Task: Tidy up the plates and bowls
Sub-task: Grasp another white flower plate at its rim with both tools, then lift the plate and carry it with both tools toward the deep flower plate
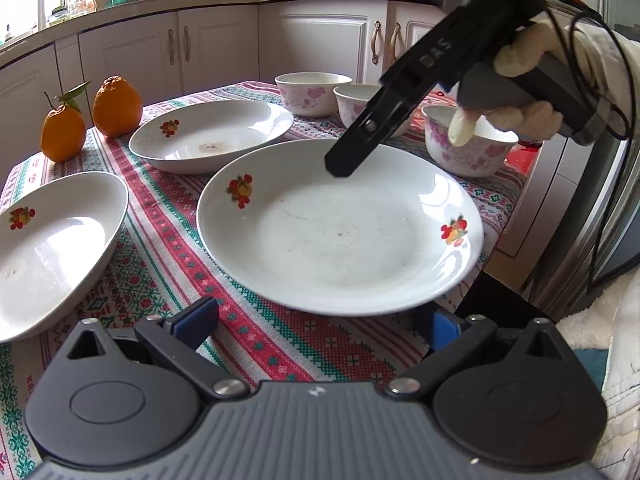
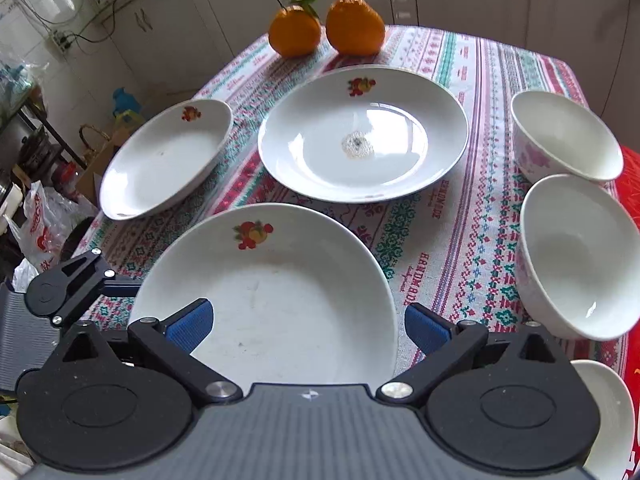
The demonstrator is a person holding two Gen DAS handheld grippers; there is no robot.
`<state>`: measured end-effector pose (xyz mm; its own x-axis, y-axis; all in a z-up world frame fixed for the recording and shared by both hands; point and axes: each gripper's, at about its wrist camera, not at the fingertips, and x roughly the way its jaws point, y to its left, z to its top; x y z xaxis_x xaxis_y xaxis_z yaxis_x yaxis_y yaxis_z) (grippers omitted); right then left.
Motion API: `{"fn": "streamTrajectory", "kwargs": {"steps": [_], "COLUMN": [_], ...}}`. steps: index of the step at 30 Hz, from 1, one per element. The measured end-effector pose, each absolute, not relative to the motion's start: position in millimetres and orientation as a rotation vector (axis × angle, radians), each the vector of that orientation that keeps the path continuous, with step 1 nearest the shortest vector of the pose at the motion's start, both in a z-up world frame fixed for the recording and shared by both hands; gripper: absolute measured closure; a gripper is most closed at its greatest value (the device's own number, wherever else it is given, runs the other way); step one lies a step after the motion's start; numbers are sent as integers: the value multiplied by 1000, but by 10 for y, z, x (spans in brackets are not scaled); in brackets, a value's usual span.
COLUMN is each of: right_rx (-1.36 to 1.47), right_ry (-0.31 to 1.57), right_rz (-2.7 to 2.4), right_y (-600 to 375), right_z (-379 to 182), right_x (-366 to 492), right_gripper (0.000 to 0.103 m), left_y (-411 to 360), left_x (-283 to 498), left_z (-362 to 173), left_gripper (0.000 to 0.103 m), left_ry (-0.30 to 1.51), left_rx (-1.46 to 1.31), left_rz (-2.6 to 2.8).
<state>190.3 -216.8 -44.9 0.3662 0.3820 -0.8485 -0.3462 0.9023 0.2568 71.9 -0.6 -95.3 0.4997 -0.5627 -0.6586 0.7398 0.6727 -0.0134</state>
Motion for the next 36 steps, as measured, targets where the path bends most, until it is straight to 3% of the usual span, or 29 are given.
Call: {"fn": "streamTrajectory", "kwargs": {"steps": [29, 36], "right_rx": [46, 100], "right_ry": [1229, 1241], "right_rz": [614, 632], "right_y": [-2134, -2307], "right_z": [-533, -516], "right_x": [2055, 2078], "right_gripper": [1, 16], "left_y": [-22, -23], "left_x": [767, 775], "left_z": [-915, -899], "left_gripper": [3, 10], "left_ry": [682, 694], "left_rx": [313, 322], "left_rz": [-889, -899]}}
